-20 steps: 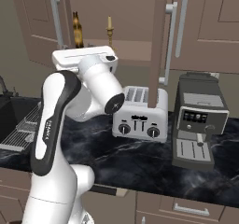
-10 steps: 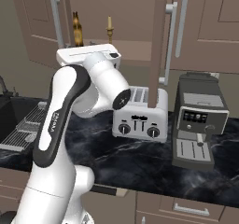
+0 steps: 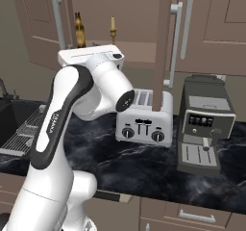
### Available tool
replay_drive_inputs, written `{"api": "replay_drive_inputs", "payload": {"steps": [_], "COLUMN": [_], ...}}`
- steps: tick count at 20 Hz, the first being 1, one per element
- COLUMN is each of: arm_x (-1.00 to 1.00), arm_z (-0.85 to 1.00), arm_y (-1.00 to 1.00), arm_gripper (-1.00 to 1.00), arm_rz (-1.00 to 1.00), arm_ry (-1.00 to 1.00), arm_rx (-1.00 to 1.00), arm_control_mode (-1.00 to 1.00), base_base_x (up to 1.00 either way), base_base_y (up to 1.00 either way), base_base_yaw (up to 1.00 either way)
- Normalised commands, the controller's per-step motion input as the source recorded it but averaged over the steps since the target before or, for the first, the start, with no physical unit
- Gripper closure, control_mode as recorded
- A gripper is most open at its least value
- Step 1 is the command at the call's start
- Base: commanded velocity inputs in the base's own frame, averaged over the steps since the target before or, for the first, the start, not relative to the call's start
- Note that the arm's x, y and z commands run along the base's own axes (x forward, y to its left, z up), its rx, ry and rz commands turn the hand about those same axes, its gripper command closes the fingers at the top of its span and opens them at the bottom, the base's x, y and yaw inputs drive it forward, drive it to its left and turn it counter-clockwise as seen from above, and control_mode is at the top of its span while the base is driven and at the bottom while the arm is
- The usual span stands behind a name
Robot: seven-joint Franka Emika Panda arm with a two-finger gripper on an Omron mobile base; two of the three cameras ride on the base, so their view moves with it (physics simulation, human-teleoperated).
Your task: Get the candle and the beer from the cabinet and move them to the dining counter.
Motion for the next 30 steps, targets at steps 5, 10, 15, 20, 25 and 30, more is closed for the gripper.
{"api": "replay_drive_inputs", "payload": {"steps": [5,10,15,20,25,30], "arm_x": [0.0,0.07,0.26,0.26,0.22,0.35], "arm_z": [0.02,0.03,0.01,0.0,0.0,0.0], "arm_y": [0.05,0.05,0.0,0.02,0.06,0.0], "arm_gripper": [-1.0,-1.0,-1.0,-1.0,-1.0,-1.0], "arm_rz": [0.0,0.0,-0.01,-0.01,0.0,0.0], "arm_ry": [0.0,0.0,0.0,0.0,0.0,0.0], "arm_rx": [-0.07,-0.04,-0.02,-0.03,-0.03,0.0], "arm_control_mode": [-1.0,-1.0,-1.0,-1.0,-1.0,-1.0], "base_base_x": [0.0,0.0,0.0,0.0,0.0,0.0], "base_base_y": [0.0,0.0,0.0,0.0,0.0,0.0], "base_base_yaw": [0.0,0.0,0.0,0.0,0.0,0.0]}}
